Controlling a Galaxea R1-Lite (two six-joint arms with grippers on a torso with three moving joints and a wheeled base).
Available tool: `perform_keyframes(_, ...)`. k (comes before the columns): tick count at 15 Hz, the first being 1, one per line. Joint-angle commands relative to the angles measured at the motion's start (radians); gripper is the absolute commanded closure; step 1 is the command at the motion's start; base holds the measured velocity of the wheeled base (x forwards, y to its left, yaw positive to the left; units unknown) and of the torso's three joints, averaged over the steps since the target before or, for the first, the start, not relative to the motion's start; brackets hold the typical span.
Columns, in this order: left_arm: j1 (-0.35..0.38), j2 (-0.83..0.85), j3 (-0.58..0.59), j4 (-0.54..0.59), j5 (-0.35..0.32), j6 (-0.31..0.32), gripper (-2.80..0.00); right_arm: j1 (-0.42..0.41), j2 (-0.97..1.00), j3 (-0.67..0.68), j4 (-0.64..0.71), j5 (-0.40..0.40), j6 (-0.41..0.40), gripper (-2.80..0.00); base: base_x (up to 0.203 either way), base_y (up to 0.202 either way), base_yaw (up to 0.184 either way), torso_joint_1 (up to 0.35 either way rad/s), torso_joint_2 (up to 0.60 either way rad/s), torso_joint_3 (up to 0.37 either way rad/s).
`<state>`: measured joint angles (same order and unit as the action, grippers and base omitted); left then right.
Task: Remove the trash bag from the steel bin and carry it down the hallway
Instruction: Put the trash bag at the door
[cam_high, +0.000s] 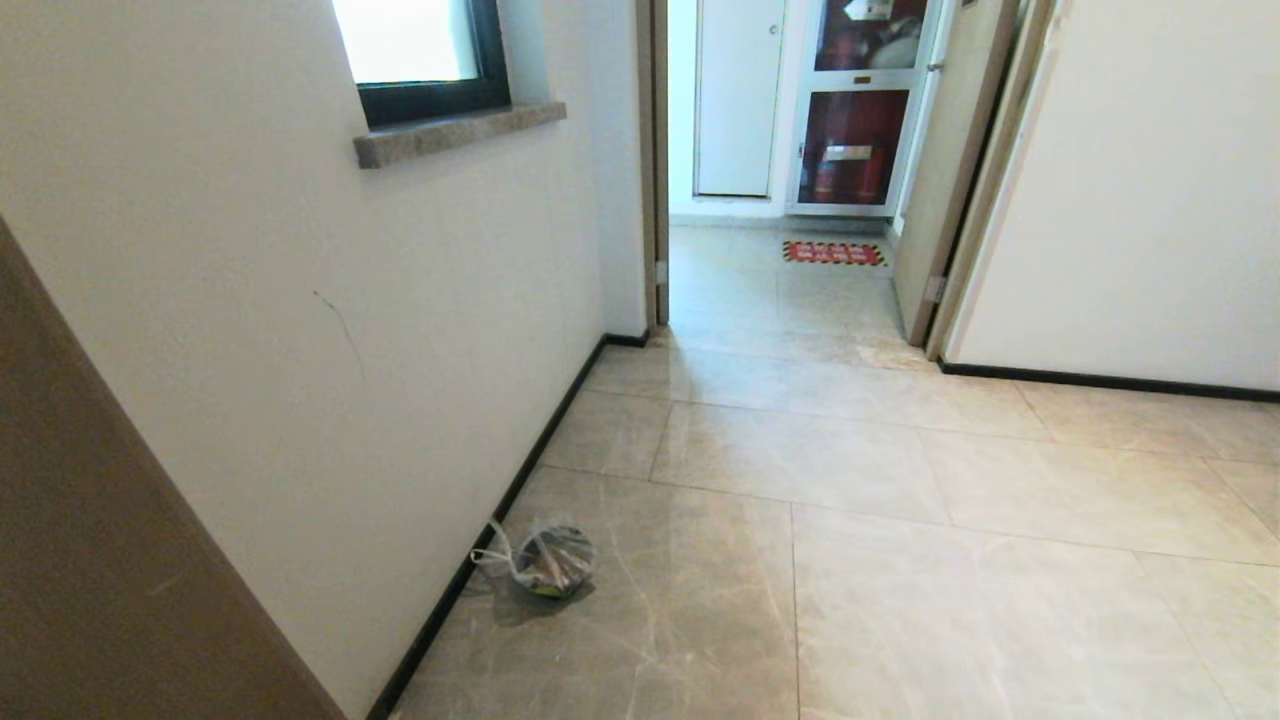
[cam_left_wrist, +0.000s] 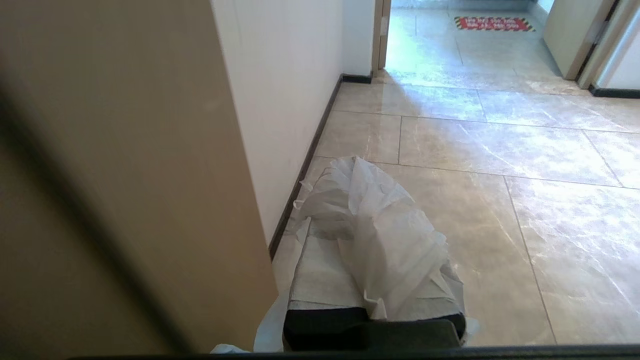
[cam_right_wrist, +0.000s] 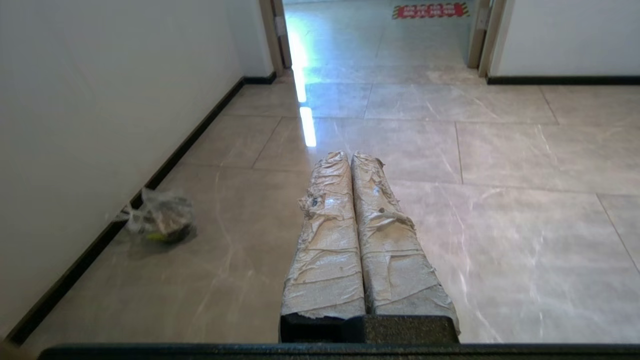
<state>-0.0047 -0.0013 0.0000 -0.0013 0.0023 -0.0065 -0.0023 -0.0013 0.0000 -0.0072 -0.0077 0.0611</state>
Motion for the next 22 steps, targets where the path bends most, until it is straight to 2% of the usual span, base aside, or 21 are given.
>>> perform_keyframes(1, 0.0, 0.001, 0.0, 0.0, 0.001, -0.001, 0.0, -0.001, 0.0, 0.0, 0.0, 0.0, 0.0, 0.0, 0.196, 0.0, -0.001, 0.006, 0.0, -0.001)
perform_keyframes(4, 0.0, 0.0, 0.0, 0.001, 0.0, -0.005, 0.0, 0.001, 0.0, 0.0, 0.0, 0.0, 0.0, 0.0, 0.168, 0.0, 0.001, 0.001, 0.0, 0.002)
perform_keyframes(12, 0.0, 0.001, -0.001, 0.004, 0.001, -0.007, 0.0, 0.0, 0.0, 0.0, 0.0, 0.0, 0.0, 0.0, 0.001, -0.001, 0.005, 0.0, 0.0, 0.0)
perform_keyframes(19, 0.0, 0.001, 0.0, 0.004, 0.001, -0.01, 0.0, -0.001, 0.0, 0.0, 0.0, 0.0, 0.0, 0.0, 0.002, -0.165, 0.008, 0.002, 0.0, 0.001)
perform_keyframes(22, 0.0, 0.0, 0.0, 0.003, 0.001, -0.012, 0.0, -0.001, 0.0, 0.0, 0.0, 0.0, 0.0, 0.0, 0.0, -0.034, 0.009, 0.001, 0.0, 0.002)
